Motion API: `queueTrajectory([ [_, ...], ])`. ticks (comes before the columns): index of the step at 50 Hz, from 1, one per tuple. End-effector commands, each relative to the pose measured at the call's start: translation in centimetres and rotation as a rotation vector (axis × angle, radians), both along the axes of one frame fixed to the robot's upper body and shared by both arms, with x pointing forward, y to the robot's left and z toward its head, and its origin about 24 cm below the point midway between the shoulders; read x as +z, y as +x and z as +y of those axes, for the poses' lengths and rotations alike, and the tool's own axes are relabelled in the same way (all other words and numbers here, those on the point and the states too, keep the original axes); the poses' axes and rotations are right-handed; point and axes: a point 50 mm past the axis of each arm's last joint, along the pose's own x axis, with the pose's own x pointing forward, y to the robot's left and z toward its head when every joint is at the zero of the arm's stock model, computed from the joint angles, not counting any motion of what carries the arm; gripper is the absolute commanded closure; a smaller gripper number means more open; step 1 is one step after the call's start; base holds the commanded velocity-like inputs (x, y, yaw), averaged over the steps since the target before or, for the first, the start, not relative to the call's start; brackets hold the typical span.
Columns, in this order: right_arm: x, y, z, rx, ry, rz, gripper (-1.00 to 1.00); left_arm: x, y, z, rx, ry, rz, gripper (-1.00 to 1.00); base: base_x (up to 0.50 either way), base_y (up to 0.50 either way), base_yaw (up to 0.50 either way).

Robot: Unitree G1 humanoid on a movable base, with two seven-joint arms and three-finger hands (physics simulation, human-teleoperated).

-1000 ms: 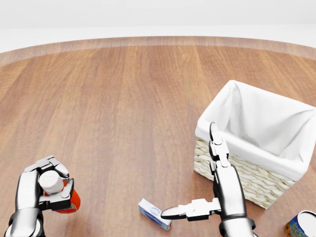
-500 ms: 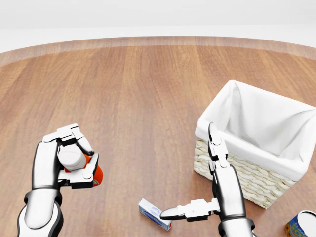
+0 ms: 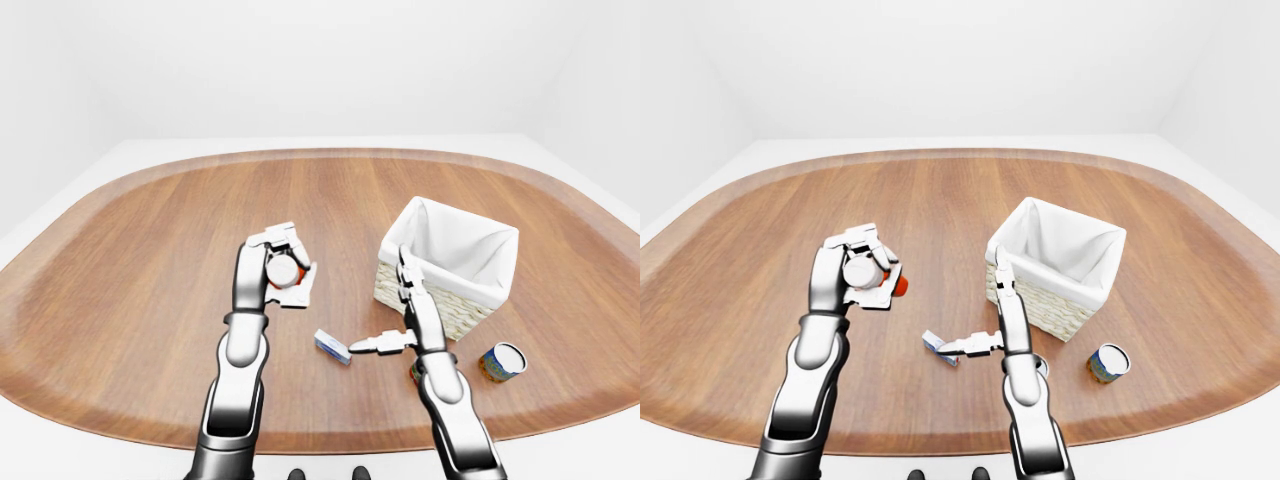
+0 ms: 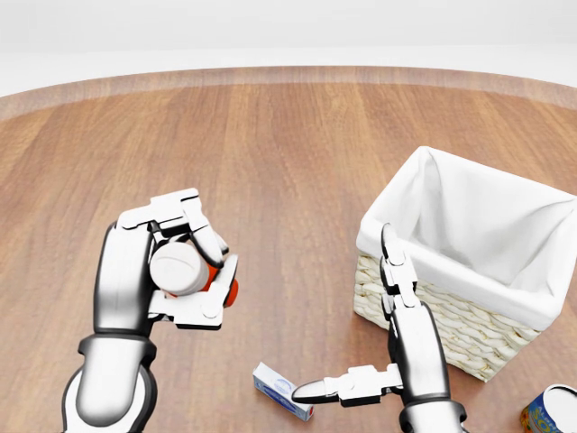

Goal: Pick up the ketchup, and put it in the basket.

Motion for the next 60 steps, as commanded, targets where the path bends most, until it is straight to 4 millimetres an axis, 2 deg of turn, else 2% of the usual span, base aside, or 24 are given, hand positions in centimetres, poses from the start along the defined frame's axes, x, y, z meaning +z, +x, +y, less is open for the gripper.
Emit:
queueTrajectory([
  [1, 0.0, 0.0, 0.0, 0.001, 0.0, -0.002, -1.0, 1.5, -0.6, -1.4, -0.04, -0.05, -0.063, 1.0, 0.0, 0.0, 0.0],
  [21, 0.2, -0.1, 0.0, 0.001, 0.002, -0.006, -1.0, 0.5, -1.0, -4.4, -0.104, -0.051, -0.018, 1.0, 0.0, 0.0, 0.0],
  [30, 0.1, -0.1, 0.0, -0.001, 0.0, -0.007, -1.0, 1.0, -2.1, -5.9, -0.149, -0.062, -0.043, 1.0, 0.0, 0.0, 0.0],
  [41, 0.2, -0.2, 0.1, 0.005, 0.002, -0.007, -1.0, 2.7, -4.0, -8.5, -0.23, -0.093, -0.113, 1.0, 0.0, 0.0, 0.0],
  [60, 0.5, -0.4, 0.0, 0.008, 0.008, -0.014, -1.0, 3.4, -5.8, -11.2, -0.315, -0.105, -0.144, 1.0, 0.0, 0.0, 0.0],
])
